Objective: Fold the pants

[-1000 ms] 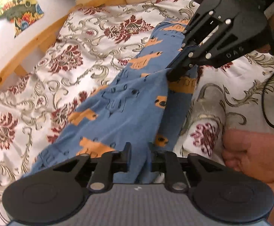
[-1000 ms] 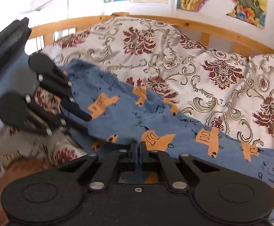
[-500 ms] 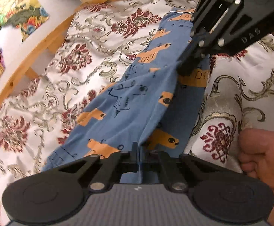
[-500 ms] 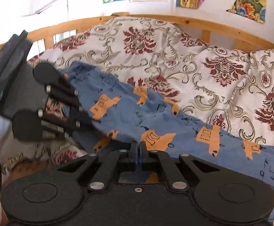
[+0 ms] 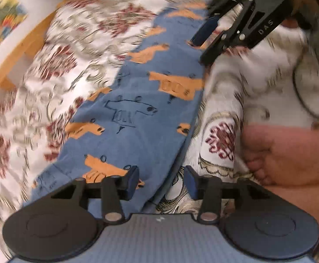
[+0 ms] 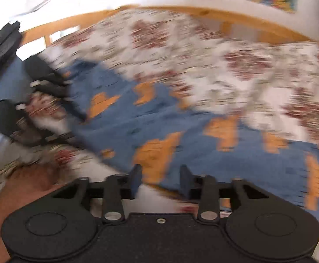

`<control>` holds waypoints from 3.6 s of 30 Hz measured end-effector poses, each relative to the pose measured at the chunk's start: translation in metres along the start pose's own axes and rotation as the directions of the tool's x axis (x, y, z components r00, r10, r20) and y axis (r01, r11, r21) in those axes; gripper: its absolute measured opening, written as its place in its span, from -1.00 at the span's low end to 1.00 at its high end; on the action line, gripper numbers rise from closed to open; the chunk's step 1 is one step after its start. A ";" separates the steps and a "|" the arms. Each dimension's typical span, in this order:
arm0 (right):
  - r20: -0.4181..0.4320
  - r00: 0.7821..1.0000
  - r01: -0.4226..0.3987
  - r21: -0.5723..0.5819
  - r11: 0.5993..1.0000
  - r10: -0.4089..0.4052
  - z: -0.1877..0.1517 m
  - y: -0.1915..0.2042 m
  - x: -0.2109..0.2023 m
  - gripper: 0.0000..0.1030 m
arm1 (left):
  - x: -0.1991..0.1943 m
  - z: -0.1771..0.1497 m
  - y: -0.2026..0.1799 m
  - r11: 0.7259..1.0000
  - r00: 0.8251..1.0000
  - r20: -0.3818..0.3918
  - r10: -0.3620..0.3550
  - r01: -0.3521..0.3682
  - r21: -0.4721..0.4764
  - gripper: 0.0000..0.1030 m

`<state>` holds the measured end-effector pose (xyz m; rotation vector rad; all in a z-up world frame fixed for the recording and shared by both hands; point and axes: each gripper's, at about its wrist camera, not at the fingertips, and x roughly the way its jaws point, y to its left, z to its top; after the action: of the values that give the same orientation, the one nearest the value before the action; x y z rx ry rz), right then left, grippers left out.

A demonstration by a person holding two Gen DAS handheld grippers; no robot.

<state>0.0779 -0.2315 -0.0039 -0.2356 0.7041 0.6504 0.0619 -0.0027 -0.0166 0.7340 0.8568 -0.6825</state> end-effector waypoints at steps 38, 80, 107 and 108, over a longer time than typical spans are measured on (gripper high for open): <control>-0.060 0.854 0.398 0.715 0.574 -0.517 -0.056 -0.126 -0.033 0.89 | 0.174 0.390 0.028 0.867 0.911 -0.016 -0.412 0.386 -0.316 0.99; 0.086 0.813 0.297 0.789 0.537 -0.575 -0.052 -0.132 -0.036 -0.84 | 0.171 0.370 0.058 0.812 0.833 -0.084 -0.547 0.504 -0.294 0.57; 0.042 0.835 0.502 0.350 0.791 -0.549 -0.023 -0.069 -0.003 -0.29 | 0.193 0.388 0.039 0.814 0.798 -0.400 -0.450 0.182 -0.552 -0.23; 0.035 0.837 0.507 0.328 0.797 -0.546 -0.023 -0.067 0.001 -0.23 | 0.193 0.388 0.041 0.810 0.797 -0.397 -0.455 0.185 -0.556 -0.26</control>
<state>0.1083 -0.2930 -0.0220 -0.0913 0.5683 0.0103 0.3469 -0.3315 0.0066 0.2861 1.6239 -0.5374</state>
